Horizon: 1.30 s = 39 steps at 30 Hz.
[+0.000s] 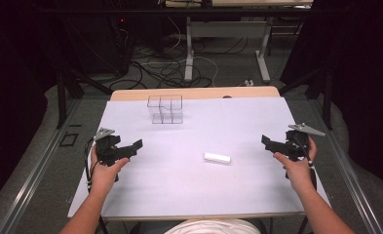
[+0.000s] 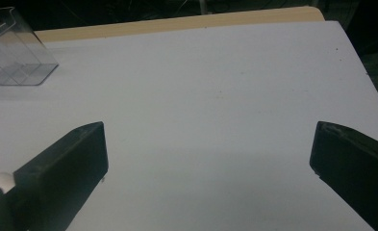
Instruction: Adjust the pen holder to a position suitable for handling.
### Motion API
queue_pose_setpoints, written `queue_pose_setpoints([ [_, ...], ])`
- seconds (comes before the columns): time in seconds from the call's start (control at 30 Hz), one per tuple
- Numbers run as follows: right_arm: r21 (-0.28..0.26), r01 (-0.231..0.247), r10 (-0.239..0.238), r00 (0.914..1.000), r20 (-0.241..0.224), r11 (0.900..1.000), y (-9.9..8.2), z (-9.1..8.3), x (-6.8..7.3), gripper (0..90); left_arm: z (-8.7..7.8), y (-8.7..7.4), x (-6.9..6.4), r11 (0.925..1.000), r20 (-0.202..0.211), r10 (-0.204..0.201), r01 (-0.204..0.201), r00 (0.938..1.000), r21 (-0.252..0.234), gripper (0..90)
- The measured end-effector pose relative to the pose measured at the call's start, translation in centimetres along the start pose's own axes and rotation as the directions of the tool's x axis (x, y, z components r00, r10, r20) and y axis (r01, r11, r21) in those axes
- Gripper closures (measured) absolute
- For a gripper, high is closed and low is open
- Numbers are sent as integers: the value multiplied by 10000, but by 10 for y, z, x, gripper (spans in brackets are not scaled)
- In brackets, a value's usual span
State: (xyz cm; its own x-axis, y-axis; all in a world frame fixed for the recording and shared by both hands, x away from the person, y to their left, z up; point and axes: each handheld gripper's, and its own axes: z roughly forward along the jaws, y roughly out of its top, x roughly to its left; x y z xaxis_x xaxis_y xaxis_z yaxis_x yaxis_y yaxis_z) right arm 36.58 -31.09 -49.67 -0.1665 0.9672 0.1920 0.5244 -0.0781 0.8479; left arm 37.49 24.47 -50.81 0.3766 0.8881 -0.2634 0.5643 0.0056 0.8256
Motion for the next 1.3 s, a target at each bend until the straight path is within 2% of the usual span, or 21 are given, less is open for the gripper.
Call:
queue_pose_setpoints([
  [0.1, -72, 15, -16, 10000, -43, 10000, 0, -2, 0, 0, 0, 4, -4, 10000, 4, 46, -46, 10000, -69, 4],
  [0.13, -59, 52, -52, 10000, -11, 10000, -1, -3, 1, 0, 1, 9, -6, 9999, 154, 14, -12, 9999, -107, 4],
  [0.23, -24, 199, -200, 9998, -56, 9998, -2, -4, 2, 0, 3, 16, -9, 9997, 210, -3, 8, 9998, -237, 5],
  [0.27, -54, 94, -94, 9999, -66, 9999, -2, -5, 3, 0, 4, 19, -9, 9998, 191, -43, 47, 9998, -218, 7],
  [0.43, -237, 184, -191, 9994, -280, 9995, -1, -6, 6, 0, 8, 30, -13, 9997, 95, 10, -8, 10000, -241, 42],
  [0.47, -168, 158, -162, 9996, -234, 9997, -2, -7, 8, 0, 11, 37, -14, 9997, 77, 6, -4, 10000, -259, 47],
  [0.57, -255, 442, -448, 9987, -247, 9987, -2, -6, 10, 0, 15, 48, -18, 9992, 105, -7, 11, 9999, -411, 75],
  [0.63, -228, 570, -573, 9983, -126, 9981, -1, -7, 11, 0, 16, 53, -20, 9992, 125, 86, -81, 9999, -384, 82],
  [0.67, -321, 769, -772, 9970, -109, 9965, -1, -6, 11, 0, 20, 61, -23, 9990, 193, 209, -201, 9996, -410, 87],
  [0.77, -422, 833, -828, 9965, 141, 9956, 0, -9, 13, 0, 23, 69, -26, 9986, 163, 294, -286, 9994, -439, 108],
  [0.9, -321, 1017, -1013, 9948, 134, 9943, 0, -10, 11, 0, 34, 84, -30, 9989, 159, 221, -214, 9996, -426, 146],
  [1.13, -238, 697, -692, 9974, 206, 9973, -2, -10, 9, 0, 45, 97, -35, 9988, 2, 280, -279, 9996, -395, 162],
  [1.2, -326, 758, -753, 9970, 175, 9966, -3, -8, 7, 8, 49, 102, -35, 9992, -50, 217, -219, 9998, -334, 165],
  [1.23, -191, 648, -644, 9977, 219, 9977, -3, -9, 8, 15, 51, 103, -36, 9992, -66, 107, -109, 9999, -377, 166],
  [1.3, -248, 574, -569, 9982, 195, 9980, -4, -8, 8, 22, 53, 107, -35, 9997, -66, 79, -81, 9999, -252, 187],
])
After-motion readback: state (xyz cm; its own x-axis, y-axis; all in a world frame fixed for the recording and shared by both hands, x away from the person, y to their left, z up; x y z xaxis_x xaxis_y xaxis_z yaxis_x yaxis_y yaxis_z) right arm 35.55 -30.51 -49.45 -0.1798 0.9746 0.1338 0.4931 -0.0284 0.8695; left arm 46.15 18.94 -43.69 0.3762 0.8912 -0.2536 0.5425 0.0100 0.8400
